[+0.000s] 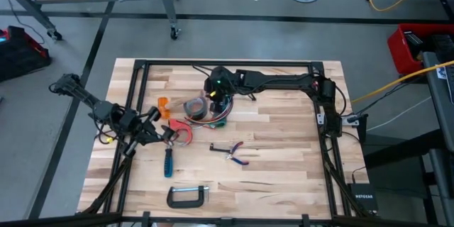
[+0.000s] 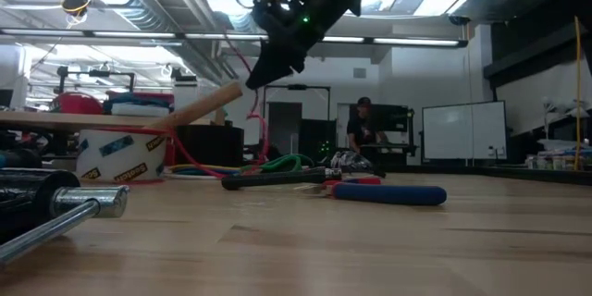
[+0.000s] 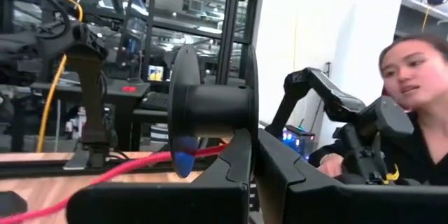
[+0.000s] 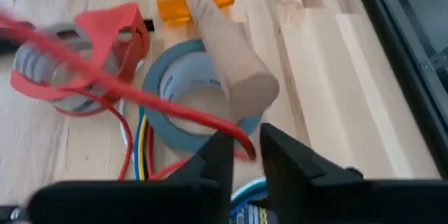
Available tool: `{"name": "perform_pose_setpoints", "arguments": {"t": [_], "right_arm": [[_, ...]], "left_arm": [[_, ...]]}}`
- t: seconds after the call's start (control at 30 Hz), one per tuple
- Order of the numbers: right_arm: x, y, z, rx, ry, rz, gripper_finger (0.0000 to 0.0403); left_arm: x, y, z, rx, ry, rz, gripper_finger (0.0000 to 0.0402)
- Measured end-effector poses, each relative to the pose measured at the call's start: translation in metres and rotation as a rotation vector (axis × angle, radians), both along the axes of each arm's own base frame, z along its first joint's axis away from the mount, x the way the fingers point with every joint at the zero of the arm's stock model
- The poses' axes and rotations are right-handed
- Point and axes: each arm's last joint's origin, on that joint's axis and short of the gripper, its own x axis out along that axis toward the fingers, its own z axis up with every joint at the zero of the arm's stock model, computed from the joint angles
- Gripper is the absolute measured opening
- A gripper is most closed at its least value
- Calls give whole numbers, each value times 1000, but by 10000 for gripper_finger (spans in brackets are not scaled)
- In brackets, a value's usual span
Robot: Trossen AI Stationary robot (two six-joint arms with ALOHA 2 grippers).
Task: Coil cords
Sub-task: Uncoil the red wire from the black spool
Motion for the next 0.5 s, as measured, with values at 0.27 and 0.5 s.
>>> {"name": "perform_pose_setpoints", "arguments": {"t": [0.27, 0.5], "right_arm": [[-19, 4, -10, 61, 264, -2, 152], [-31, 7, 5, 96, 328, -25, 161]], "left_arm": [[2, 2, -2, 82, -6, 111, 0], [9, -2, -7, 113, 36, 137, 0]]}}
